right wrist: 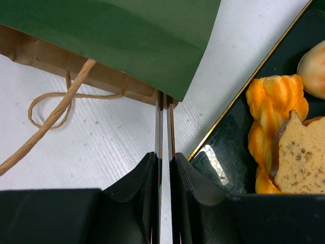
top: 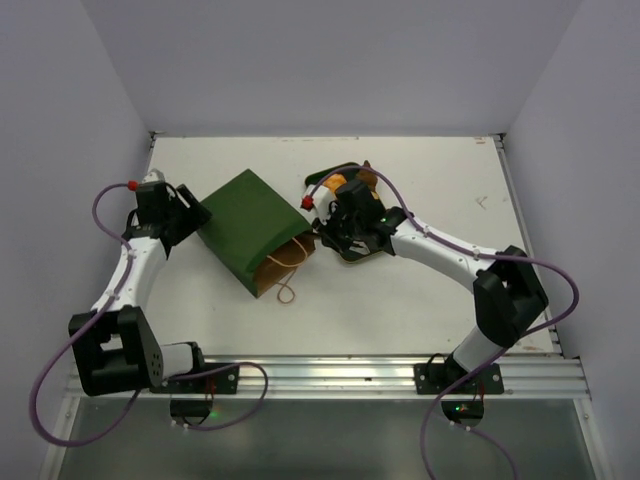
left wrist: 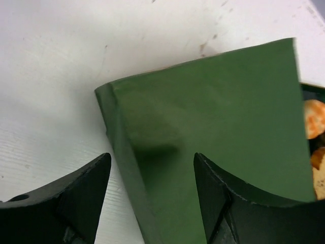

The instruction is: Take the fake bread out of the paper bag

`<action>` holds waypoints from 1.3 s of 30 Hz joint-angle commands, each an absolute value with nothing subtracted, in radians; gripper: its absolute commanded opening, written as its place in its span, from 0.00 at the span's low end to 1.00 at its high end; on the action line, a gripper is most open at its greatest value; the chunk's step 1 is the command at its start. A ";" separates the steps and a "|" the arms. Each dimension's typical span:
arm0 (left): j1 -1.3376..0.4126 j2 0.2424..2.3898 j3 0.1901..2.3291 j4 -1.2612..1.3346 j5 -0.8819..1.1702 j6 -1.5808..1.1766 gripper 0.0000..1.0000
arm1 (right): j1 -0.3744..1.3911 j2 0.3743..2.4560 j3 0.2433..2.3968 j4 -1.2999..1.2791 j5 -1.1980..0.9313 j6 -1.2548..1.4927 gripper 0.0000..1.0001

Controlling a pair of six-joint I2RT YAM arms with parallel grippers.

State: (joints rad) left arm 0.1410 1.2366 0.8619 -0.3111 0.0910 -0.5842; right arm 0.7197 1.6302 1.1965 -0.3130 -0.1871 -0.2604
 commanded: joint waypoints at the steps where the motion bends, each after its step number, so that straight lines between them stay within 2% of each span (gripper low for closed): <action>1: 0.176 1.302 0.891 -0.302 0.107 -0.678 0.69 | 0.721 1.641 1.243 -0.267 -0.218 -0.245 0.18; 5: 0.212 1.377 0.884 -0.246 0.138 -0.687 0.58 | 0.719 1.643 1.241 -0.267 -0.216 -0.247 0.18; 11: 0.241 1.425 0.865 -0.183 0.166 -0.686 0.26 | 0.721 1.649 1.241 -0.268 -0.216 -0.250 0.18; 12: 0.244 1.425 0.858 -0.173 0.173 -0.686 0.16 | 0.721 1.649 1.241 -0.267 -0.216 -0.250 0.18; 15: 0.249 1.416 0.847 -0.140 0.201 -0.680 0.00 | 0.721 1.655 1.243 -0.267 -0.213 -0.249 0.18; 22: 0.248 1.284 0.838 -0.149 0.249 -0.692 0.00 | 0.721 1.713 1.293 -0.267 -0.141 -0.215 0.16; 31: 0.247 1.103 0.813 -0.248 0.198 -0.770 0.00 | 0.721 1.775 1.327 -0.267 -0.086 -0.179 0.14; 36: 0.245 1.137 0.837 -0.314 0.251 -0.828 0.00 | 0.721 1.784 1.332 -0.268 -0.086 -0.175 0.13; 39: 0.212 1.143 0.853 -0.302 0.175 -0.832 0.00 | 0.721 1.786 1.336 -0.267 -0.087 -0.173 0.13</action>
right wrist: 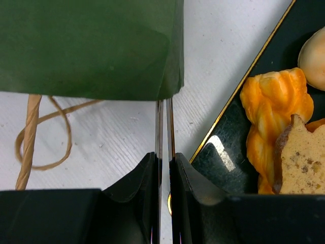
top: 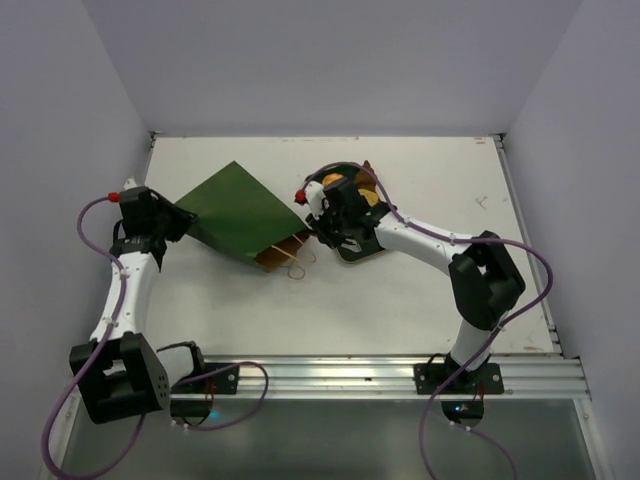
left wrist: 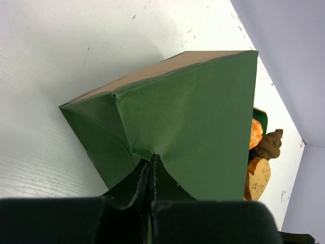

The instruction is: Take the fake bread out of the paper bag

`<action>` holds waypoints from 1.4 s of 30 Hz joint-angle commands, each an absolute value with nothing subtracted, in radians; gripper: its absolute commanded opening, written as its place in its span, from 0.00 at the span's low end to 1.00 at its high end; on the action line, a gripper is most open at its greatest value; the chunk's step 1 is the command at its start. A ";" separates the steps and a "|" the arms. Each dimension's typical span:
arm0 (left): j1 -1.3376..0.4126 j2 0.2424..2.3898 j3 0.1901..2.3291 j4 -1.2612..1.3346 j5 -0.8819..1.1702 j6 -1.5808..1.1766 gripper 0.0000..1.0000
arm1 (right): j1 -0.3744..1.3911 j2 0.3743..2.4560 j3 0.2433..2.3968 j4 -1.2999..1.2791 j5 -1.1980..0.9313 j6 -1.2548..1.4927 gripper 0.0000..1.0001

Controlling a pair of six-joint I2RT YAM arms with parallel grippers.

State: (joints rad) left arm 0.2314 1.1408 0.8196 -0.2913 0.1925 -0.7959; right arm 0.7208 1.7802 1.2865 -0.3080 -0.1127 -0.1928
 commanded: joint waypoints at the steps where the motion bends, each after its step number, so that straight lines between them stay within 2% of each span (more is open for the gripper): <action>1: 0.222 1.191 0.853 -0.308 0.184 -0.819 0.00 | 0.721 1.789 1.338 -0.268 -0.089 -0.172 0.13; 5: 0.221 1.266 0.853 -0.327 0.312 -0.836 0.00 | 0.719 1.792 1.333 -0.267 -0.078 -0.176 0.13; 8: 0.183 1.195 0.882 -0.316 0.183 -0.827 0.00 | 0.719 1.796 1.336 -0.267 -0.086 -0.175 0.13; 11: 0.218 1.226 0.946 -0.366 0.282 -0.805 0.00 | 0.719 1.804 1.335 -0.268 -0.094 -0.173 0.12; 15: 0.181 1.150 0.960 -0.314 0.170 -0.781 0.00 | 0.718 1.802 1.331 -0.267 -0.092 -0.173 0.12; 17: 0.192 1.170 0.972 -0.322 0.274 -0.776 0.00 | 0.719 1.801 1.330 -0.267 -0.098 -0.172 0.12; 21: 0.181 1.195 0.912 -0.290 0.232 -0.755 0.00 | 0.719 1.804 1.333 -0.267 -0.098 -0.172 0.12; 24: 0.195 1.291 0.820 -0.250 0.316 -0.741 0.00 | 0.718 1.798 1.327 -0.267 -0.092 -0.175 0.12; 30: 0.196 1.261 0.738 -0.100 0.517 -0.759 0.00 | 0.707 1.796 1.319 -0.267 -0.101 -0.175 0.12; 31: 0.195 1.240 0.758 -0.100 0.517 -0.732 0.01 | 0.707 1.796 1.321 -0.267 -0.103 -0.176 0.12; 34: 0.201 1.198 0.788 -0.152 0.445 -0.684 0.11 | 0.707 1.802 1.324 -0.267 -0.106 -0.175 0.12; 38: 0.218 1.226 0.790 -0.189 0.445 -0.664 0.11 | 0.706 1.790 1.321 -0.267 -0.095 -0.181 0.11; 42: 0.253 1.242 0.761 -0.134 0.498 -0.663 0.03 | 0.699 1.761 1.307 -0.267 -0.112 -0.198 0.11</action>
State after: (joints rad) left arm 0.2222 1.2327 0.7696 -0.1894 0.4328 -0.6930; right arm 0.7055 1.7996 1.2938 -0.3008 -0.0971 -0.1852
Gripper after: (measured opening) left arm 0.047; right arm 0.239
